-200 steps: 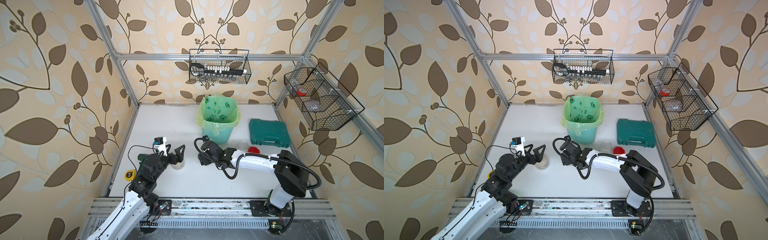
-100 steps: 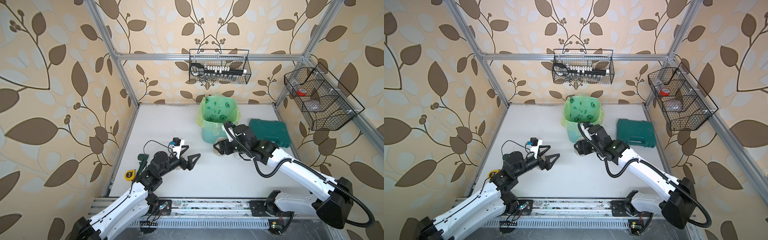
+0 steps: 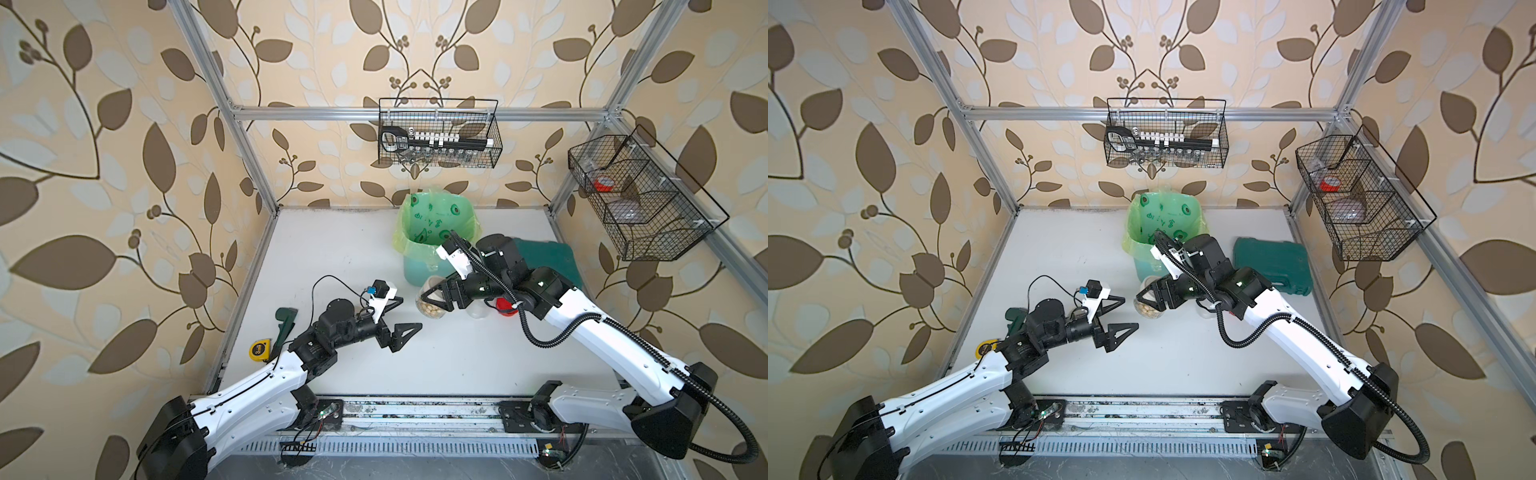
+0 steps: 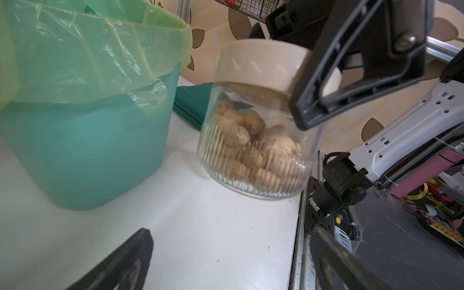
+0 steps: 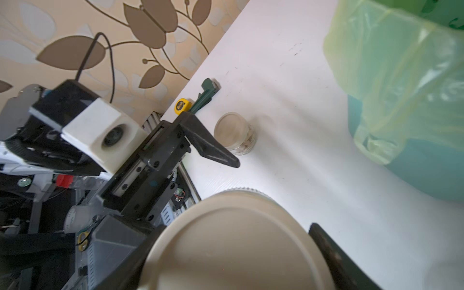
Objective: Empty moldy peanuts from jars
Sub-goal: Pick up the jar from the center of the board, then unscrew the lid from the jar.
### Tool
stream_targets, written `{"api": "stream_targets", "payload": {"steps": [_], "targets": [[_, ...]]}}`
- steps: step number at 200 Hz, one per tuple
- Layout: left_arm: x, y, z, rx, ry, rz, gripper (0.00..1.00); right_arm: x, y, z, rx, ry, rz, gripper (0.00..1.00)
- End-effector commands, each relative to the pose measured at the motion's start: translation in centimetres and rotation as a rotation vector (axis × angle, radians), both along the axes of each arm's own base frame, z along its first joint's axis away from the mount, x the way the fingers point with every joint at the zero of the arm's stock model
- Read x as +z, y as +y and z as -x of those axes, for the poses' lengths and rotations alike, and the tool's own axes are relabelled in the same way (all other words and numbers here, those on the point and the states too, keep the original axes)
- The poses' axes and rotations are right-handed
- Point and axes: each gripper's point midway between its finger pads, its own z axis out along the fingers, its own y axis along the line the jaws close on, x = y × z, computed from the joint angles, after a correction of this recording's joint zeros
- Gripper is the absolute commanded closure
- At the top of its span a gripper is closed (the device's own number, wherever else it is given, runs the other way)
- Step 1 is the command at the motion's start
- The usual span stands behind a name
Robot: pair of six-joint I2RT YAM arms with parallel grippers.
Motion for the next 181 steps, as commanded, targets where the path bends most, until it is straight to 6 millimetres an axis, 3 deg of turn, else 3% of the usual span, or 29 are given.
{"api": "stream_targets", "payload": {"steps": [1, 57, 111, 181], "targets": [[4.1, -1.2, 0.7, -0.069, -0.097, 0.076, 0.01, 2.2, 2.1, 1.8, 0.108, -0.017, -0.131, 0.57], [4.3, -2.7, 1.1, -0.144, -0.076, 0.076, 0.01, 2.0, 5.1, 3.0, 0.183, -0.005, -0.141, 0.57], [4.4, -3.0, 1.6, -0.18, -0.057, 0.068, 0.01, 1.0, 3.7, 3.0, 0.17, -0.011, -0.005, 0.58], [4.7, -4.1, 3.2, -0.313, 0.002, 0.083, 0.07, 1.9, 3.7, 4.1, 0.224, -0.01, -0.005, 0.56]]}}
